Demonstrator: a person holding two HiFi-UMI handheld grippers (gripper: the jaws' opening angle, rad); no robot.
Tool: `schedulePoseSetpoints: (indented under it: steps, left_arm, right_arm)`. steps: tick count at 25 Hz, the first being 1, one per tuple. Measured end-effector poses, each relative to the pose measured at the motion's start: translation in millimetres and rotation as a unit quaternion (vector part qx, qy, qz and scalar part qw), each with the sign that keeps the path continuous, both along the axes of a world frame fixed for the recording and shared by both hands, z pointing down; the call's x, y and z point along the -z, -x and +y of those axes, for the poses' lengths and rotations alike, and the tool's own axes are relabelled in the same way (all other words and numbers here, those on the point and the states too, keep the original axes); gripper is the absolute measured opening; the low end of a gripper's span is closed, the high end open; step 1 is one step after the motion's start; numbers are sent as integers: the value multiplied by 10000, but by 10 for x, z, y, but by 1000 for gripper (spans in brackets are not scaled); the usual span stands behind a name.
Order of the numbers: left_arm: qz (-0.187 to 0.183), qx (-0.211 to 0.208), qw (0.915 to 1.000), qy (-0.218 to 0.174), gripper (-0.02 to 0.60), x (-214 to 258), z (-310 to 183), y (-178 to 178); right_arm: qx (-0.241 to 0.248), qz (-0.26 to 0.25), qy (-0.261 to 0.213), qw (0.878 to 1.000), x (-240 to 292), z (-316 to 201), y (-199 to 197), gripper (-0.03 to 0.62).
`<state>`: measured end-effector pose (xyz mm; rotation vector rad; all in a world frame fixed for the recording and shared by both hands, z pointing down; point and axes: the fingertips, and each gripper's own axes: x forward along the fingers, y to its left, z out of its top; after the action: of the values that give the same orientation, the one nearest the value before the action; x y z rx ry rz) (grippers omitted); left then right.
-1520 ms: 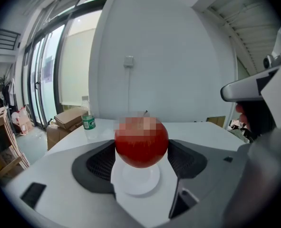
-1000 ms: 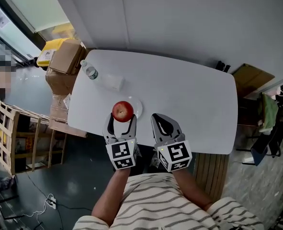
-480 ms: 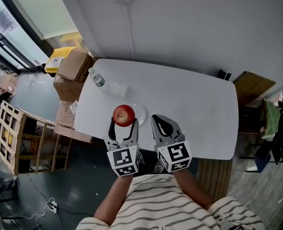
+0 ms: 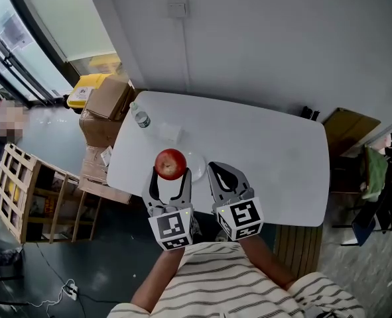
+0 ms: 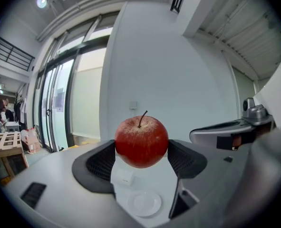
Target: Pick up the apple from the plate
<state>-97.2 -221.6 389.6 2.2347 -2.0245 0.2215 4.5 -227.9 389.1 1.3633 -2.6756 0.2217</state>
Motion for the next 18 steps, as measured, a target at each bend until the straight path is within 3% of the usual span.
schedulePoseSetpoints:
  steps: [18]
  left_arm:
    - [128, 49, 9992, -368, 353, 196, 38, 126]
  right_arm:
    - [-19, 66, -232, 9997, 157, 54, 134, 12]
